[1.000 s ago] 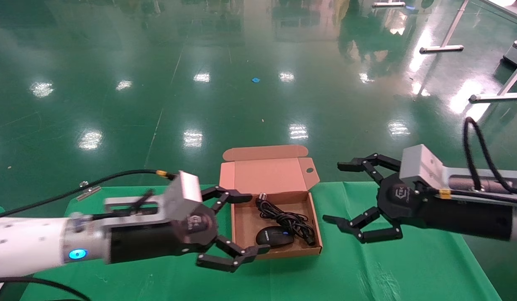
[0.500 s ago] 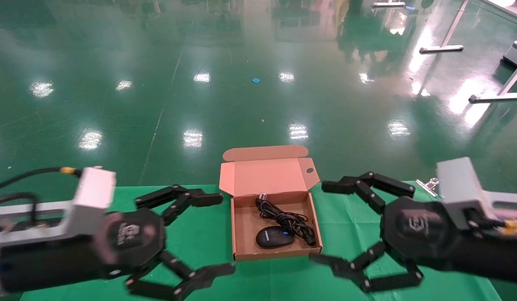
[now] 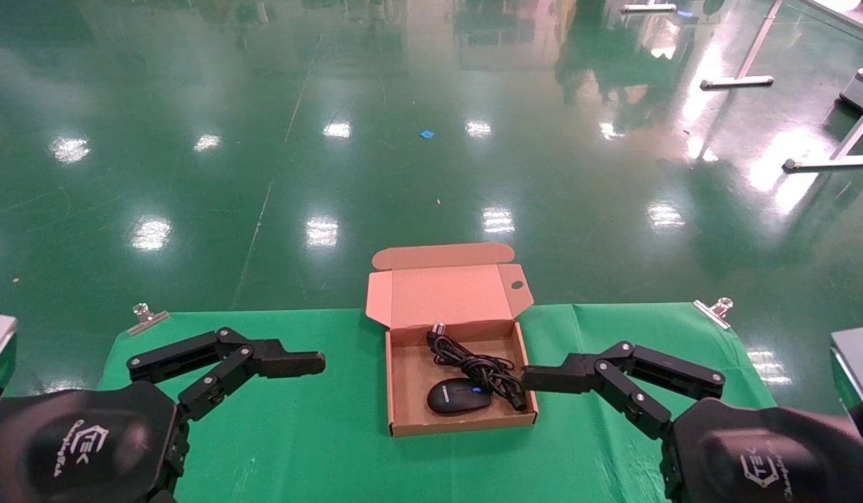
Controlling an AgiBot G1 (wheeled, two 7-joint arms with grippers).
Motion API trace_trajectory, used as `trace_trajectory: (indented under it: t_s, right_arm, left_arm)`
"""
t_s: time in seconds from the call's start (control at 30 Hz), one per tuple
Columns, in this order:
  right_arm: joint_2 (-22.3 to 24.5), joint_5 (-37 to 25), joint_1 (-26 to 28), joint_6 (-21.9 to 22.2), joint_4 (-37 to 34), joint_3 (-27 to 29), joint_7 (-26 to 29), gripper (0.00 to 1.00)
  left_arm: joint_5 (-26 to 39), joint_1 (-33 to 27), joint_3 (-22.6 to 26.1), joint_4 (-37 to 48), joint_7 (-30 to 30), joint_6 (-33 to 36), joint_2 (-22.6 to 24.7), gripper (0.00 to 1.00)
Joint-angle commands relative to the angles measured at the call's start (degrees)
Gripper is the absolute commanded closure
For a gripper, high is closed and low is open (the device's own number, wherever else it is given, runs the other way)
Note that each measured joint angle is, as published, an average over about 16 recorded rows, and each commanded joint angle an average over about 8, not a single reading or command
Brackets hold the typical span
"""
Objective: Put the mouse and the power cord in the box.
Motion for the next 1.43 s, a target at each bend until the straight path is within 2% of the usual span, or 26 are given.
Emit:
trace_trajectory:
  t_s: [0.03,1.43]
  right_arm:
    - [0.21,0.56,-0.56,-0.28,0.66,0.46,0.28,0.00]
    - [-0.31,-0.85,0.85,0.43,-1.02,-0.68,-0.41,0.00]
  left_arm:
    - [-0.38,0.19,-0.41,-0.35,-0.05,0.35,-0.35,0.00]
    - [0.72,-0.32,0.78,0.67,0.05,-0.67,0.66,0.00]
